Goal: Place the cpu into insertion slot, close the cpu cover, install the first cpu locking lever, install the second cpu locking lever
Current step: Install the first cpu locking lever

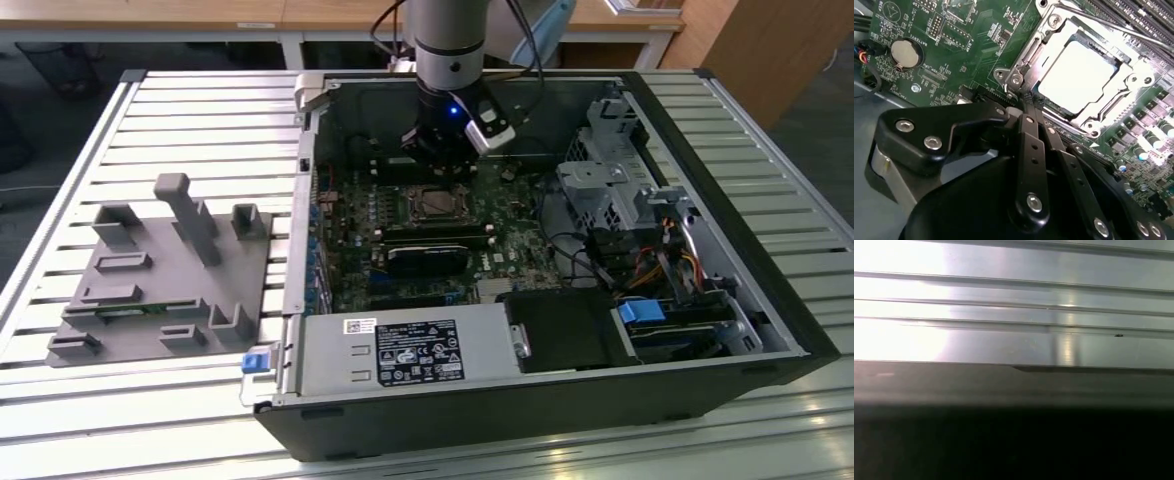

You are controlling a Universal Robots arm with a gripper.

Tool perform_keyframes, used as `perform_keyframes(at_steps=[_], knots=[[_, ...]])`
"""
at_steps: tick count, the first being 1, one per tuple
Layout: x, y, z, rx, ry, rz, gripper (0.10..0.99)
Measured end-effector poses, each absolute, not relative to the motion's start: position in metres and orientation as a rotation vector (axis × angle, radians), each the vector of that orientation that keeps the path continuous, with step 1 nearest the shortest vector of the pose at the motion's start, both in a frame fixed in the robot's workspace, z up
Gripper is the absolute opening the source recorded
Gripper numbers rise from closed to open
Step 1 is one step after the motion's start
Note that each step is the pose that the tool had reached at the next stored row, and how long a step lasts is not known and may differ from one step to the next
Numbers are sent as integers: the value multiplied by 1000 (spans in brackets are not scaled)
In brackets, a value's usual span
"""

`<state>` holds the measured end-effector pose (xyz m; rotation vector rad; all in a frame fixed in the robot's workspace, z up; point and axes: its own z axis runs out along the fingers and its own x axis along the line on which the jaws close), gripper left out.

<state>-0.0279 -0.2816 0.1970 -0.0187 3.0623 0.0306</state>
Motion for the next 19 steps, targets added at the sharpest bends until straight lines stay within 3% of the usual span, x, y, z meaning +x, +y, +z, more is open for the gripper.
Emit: perform_keyframes(at_steps=[9,19], knots=[[-28,-282,197,-16,3061,105,106],[-28,-282,210,-16,3061,111,106]])
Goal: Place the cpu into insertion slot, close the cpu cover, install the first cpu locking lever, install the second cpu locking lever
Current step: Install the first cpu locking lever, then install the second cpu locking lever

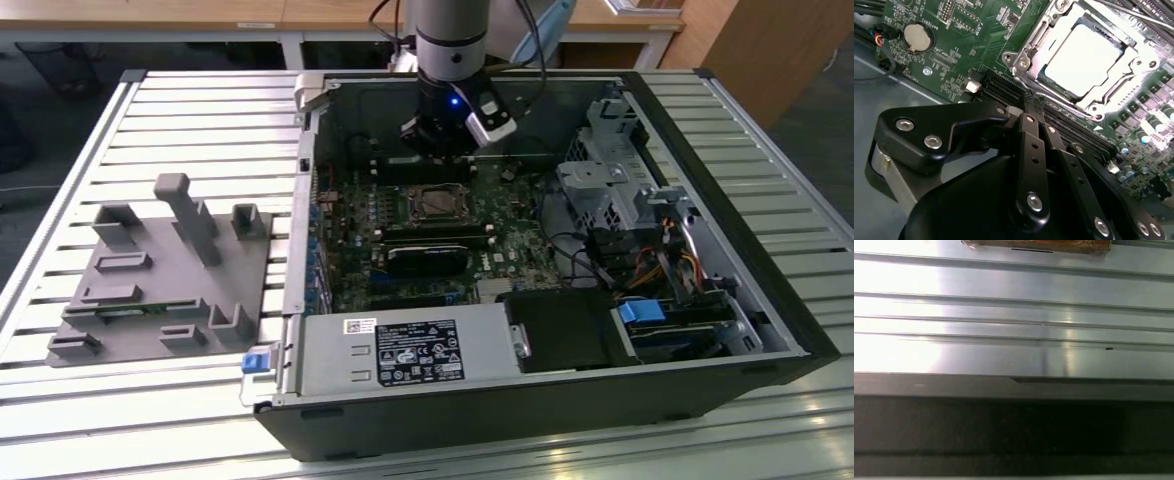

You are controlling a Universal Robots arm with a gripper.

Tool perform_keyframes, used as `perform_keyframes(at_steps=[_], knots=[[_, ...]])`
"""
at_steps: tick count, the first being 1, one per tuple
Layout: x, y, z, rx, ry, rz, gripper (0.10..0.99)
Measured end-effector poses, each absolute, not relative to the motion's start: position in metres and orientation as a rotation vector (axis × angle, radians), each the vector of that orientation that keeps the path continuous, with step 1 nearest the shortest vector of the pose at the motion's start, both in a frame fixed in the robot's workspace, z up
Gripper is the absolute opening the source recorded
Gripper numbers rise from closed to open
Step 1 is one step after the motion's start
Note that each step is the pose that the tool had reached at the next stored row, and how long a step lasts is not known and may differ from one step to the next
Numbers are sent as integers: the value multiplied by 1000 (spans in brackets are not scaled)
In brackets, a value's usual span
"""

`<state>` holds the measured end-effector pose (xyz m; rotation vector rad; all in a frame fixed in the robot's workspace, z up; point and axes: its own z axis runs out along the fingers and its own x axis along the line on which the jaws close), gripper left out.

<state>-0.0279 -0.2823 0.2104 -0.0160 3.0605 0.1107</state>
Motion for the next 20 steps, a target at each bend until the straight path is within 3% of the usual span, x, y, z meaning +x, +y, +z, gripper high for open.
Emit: perform_keyframes(at_steps=[20], knots=[[-28,-294,210,-16,3061,111,106]])
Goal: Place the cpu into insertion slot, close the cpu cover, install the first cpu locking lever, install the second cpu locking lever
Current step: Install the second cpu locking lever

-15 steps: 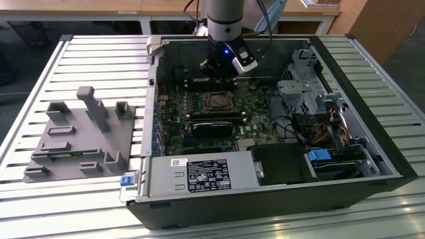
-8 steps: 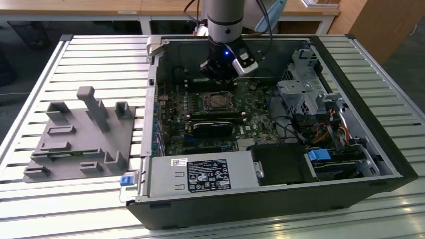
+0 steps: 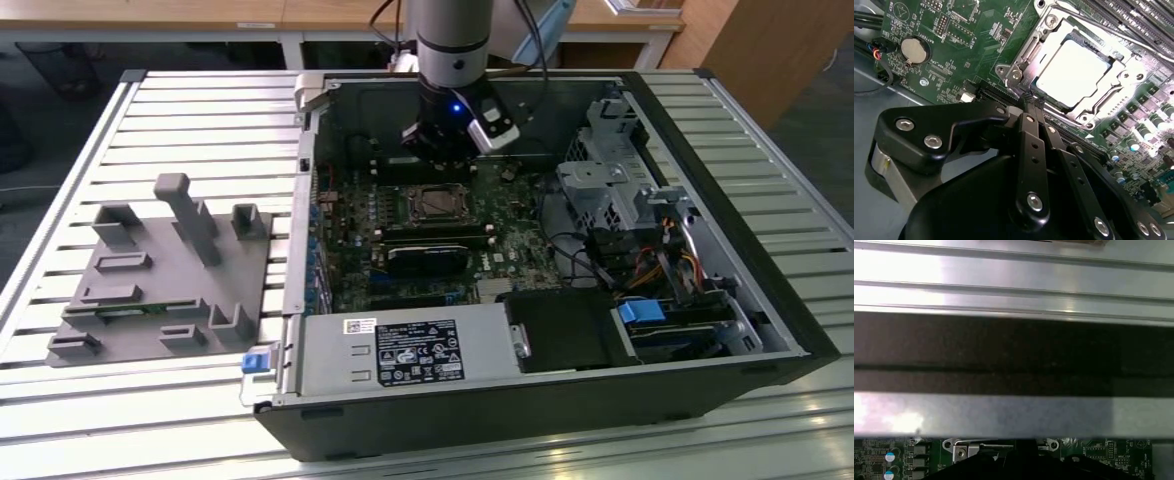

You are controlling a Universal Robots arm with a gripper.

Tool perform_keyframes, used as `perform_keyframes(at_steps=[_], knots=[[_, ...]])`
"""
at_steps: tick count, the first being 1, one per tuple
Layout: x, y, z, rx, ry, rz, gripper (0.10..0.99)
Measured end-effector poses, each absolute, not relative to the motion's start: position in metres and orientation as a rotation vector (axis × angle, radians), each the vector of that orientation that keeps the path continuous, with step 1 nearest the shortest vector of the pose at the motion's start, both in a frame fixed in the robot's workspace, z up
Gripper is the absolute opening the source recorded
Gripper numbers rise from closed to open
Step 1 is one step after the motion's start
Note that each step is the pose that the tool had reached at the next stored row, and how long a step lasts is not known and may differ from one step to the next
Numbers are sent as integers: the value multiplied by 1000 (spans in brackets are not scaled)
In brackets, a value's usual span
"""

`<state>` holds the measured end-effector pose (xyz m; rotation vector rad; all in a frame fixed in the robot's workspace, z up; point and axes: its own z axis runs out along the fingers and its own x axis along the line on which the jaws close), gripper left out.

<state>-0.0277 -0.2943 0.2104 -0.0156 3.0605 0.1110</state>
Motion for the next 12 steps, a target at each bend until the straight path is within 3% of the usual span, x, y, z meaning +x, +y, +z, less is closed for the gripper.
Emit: perform_keyframes(at_steps=[12], knots=[[-27,-303,211,-16,3061,111,106]])
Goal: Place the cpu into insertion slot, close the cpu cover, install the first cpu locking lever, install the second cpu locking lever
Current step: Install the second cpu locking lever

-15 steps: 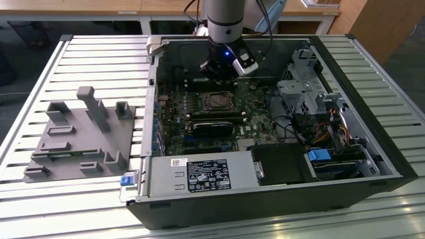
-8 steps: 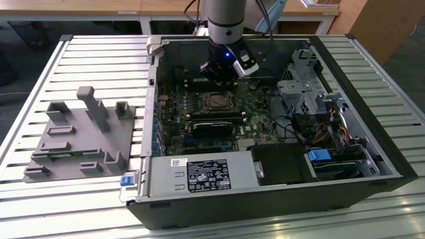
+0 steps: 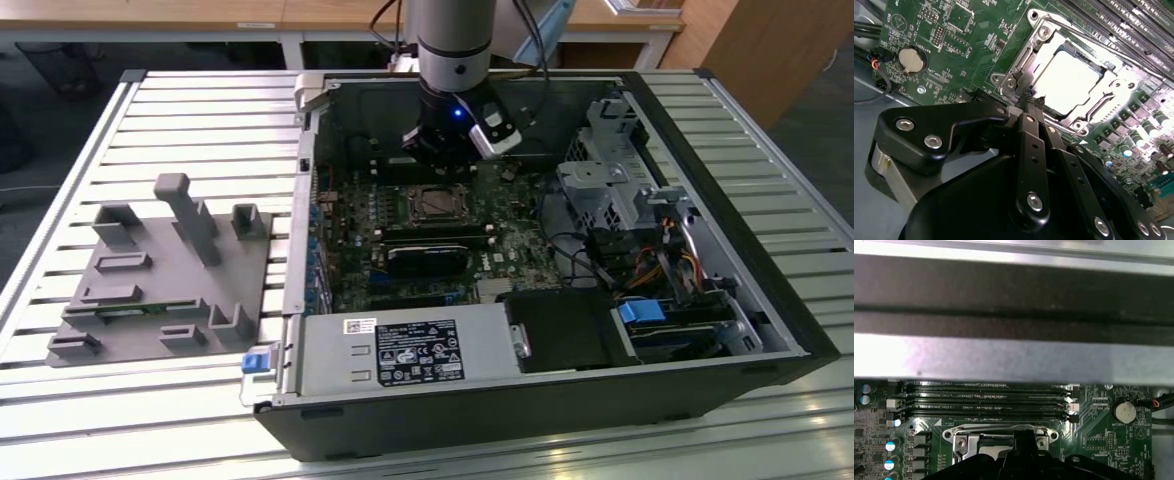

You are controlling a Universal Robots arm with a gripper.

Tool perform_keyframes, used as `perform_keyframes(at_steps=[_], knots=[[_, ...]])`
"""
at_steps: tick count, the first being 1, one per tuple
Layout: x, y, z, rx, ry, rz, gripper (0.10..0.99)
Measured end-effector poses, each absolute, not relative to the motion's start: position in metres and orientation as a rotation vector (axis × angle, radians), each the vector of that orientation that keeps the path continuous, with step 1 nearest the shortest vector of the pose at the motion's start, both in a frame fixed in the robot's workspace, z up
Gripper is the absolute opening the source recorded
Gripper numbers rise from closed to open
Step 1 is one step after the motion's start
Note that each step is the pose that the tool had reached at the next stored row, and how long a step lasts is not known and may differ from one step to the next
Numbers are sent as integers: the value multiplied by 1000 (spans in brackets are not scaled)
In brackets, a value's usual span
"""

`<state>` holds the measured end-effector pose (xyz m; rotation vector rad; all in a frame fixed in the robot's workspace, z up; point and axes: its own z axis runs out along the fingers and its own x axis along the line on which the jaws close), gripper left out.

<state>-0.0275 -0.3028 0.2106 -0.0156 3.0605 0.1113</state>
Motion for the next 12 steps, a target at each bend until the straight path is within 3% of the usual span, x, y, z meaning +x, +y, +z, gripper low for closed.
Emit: perform_keyframes(at_steps=[12], knots=[[-27,-304,235,-16,3064,113,106]])
